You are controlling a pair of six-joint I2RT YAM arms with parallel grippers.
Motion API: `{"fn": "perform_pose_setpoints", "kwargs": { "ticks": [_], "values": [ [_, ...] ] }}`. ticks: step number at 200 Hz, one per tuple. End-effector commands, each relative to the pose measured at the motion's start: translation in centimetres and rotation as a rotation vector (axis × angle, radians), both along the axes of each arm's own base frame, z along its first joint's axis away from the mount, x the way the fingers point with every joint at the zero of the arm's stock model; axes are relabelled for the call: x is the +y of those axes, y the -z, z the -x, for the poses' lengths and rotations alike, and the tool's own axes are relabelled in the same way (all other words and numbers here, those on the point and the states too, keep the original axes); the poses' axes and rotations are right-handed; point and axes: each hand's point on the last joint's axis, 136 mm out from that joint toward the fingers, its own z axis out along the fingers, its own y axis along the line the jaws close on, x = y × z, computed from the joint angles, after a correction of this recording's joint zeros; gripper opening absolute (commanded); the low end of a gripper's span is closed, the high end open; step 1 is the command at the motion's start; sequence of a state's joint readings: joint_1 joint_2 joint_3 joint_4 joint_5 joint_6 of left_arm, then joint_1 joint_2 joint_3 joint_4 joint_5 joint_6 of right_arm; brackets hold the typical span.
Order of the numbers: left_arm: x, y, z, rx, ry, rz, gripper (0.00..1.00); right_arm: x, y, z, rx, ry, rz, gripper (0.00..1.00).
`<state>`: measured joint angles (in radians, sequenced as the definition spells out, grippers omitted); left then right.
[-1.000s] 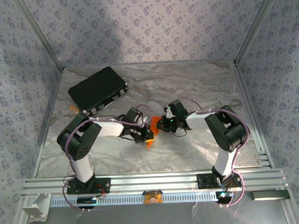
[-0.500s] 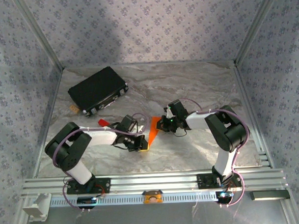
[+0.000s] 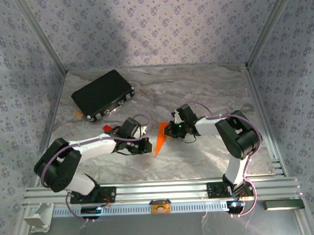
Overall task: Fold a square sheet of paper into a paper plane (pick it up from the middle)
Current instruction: Fold the wing for the fifth time at the center of the table, then turn over a paper plane at the center of the table.
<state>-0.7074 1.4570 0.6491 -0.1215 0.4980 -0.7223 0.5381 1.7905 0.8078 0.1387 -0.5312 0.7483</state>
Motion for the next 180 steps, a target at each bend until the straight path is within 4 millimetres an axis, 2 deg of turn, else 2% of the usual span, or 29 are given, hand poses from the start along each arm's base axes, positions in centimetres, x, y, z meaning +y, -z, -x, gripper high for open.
{"fn": "perform_pose_setpoints", "kwargs": {
  "ticks": [1, 56, 97, 180],
  "values": [
    [0.5, -0.2, -2.2, -0.024, -0.047, -0.024, 0.02, -0.3, -1.4, -0.1, -0.05, -0.006, 0.039, 0.09],
    [-1.2, -0.7, -5.3, -0.005, -0.045, 0.023, 0.06, -3.3, -1.8, 1.5, -0.056, 0.099, 0.084, 0.15],
    [-2.4, -0.1, -5.7, 0.029, -0.024, 0.057, 0.1, -4.0, -1.9, 2.7, -0.039, 0.13, 0.078, 0.18],
    [-3.3, 0.5, -5.6, 0.07, -0.014, 0.102, 0.19, -2.1, -1.7, 3.6, -0.02, 0.078, 0.034, 0.21]
  ]
}}
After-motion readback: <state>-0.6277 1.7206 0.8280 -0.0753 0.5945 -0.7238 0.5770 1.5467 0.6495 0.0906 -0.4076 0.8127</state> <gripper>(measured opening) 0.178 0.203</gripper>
